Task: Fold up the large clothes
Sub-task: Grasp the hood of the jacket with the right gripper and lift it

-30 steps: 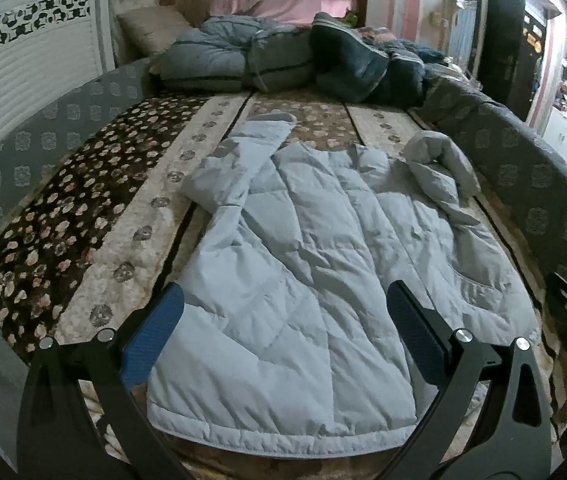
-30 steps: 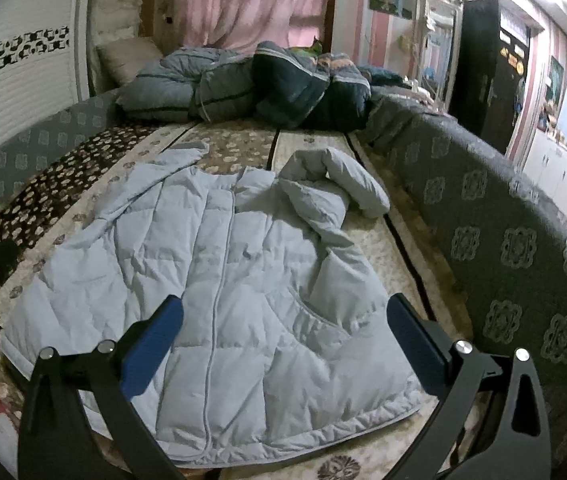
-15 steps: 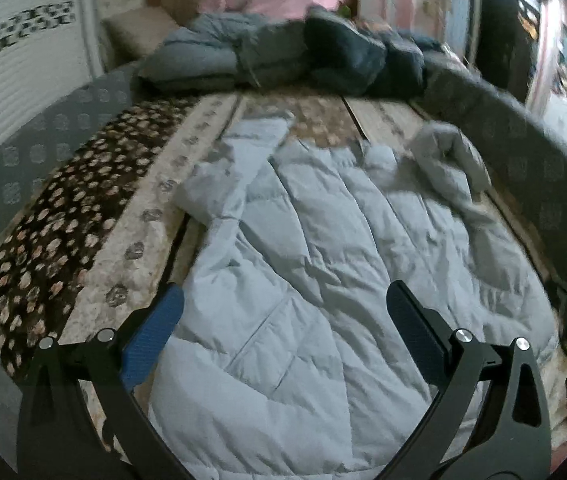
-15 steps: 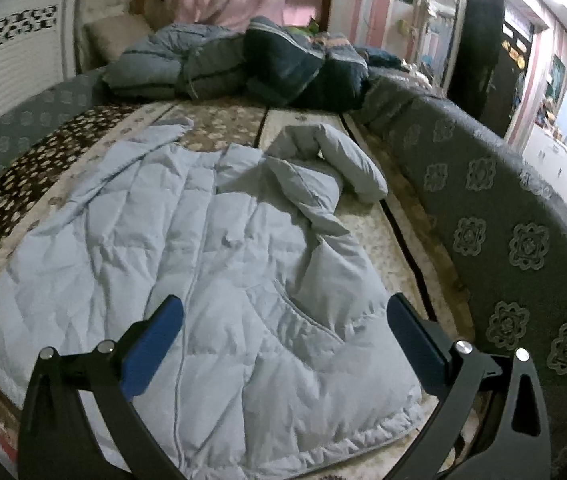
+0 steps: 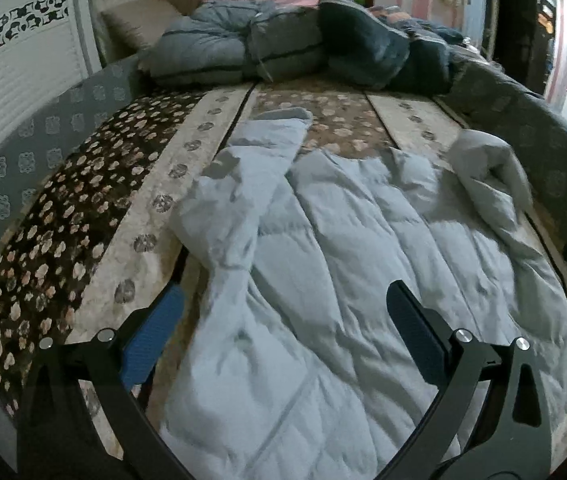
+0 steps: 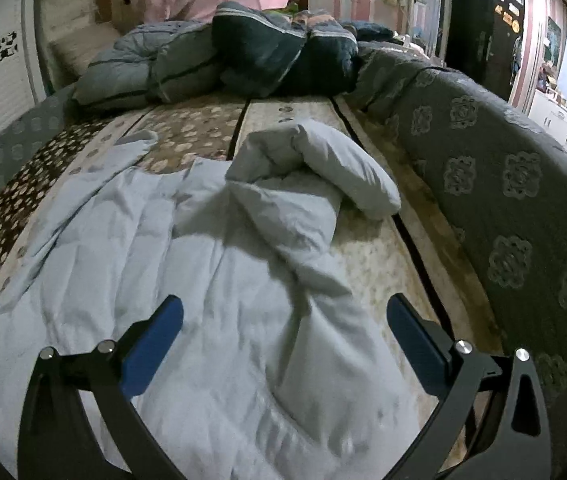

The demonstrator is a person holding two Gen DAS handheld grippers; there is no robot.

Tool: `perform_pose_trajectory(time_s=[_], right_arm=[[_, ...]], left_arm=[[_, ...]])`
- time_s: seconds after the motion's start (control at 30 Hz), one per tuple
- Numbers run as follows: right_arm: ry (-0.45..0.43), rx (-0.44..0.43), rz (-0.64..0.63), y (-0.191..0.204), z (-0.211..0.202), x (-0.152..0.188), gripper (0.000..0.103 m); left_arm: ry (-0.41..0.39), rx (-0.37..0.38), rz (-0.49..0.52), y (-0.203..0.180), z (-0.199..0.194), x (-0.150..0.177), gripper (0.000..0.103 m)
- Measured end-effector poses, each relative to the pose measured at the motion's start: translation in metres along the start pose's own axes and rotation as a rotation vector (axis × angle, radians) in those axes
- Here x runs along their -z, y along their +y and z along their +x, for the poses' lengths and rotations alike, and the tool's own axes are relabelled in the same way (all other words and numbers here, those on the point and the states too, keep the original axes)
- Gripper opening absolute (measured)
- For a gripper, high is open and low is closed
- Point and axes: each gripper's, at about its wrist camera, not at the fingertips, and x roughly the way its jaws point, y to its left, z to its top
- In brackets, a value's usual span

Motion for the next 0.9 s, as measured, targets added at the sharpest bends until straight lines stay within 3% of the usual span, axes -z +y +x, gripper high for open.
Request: perform_pose_trajectory(time_s=[0.2,0.3,0.53,0.7,0.73,0.77,0.87,0.9], right_arm=[[0.054,-0.015,-0.066,0.01,0.078,-0.045,0.101],[0.04,0.011,-0.087,0.012,0.097,-0.067,0.101],[-0.016,0.082,-0.054,-0.02,0.124,-0.113,0.101],[0.05,0.121,-0.054,-0.053,0.166,-0.116,0.101],[0.054,0.146,-0.062,-0.059,0.176,-0.115,0.098],[0.056,0.163,-0.072,-0.064,0.185,-0.114,0.088],[0.112,0.099,-0.049,-0.076,0.209,-0.115,0.042],[0.12,0.08,-0.049,-0.076,0.215,-0.117,0.035]], left_arm=[[0.011,-0.003,-0.022,-0.002,0.04,-0.034,0.1],[0.015,-0.002,-0.008,-0.007,0.054,-0.043,0.1],[0.001,-0.059,0.109,-0.018,0.084,-0.059,0.1],[0.019,-0.081,0.12,-0.013,0.109,-0.069,0.1],[0.028,-0.085,0.118,-0.012,0.114,-0.069,0.1],[0.036,-0.091,0.114,-0.011,0.119,-0.069,0.1],[0.065,-0.086,0.089,-0.007,0.132,-0.066,0.1],[0.073,-0.079,0.086,-0.006,0.135,-0.064,0.1]])
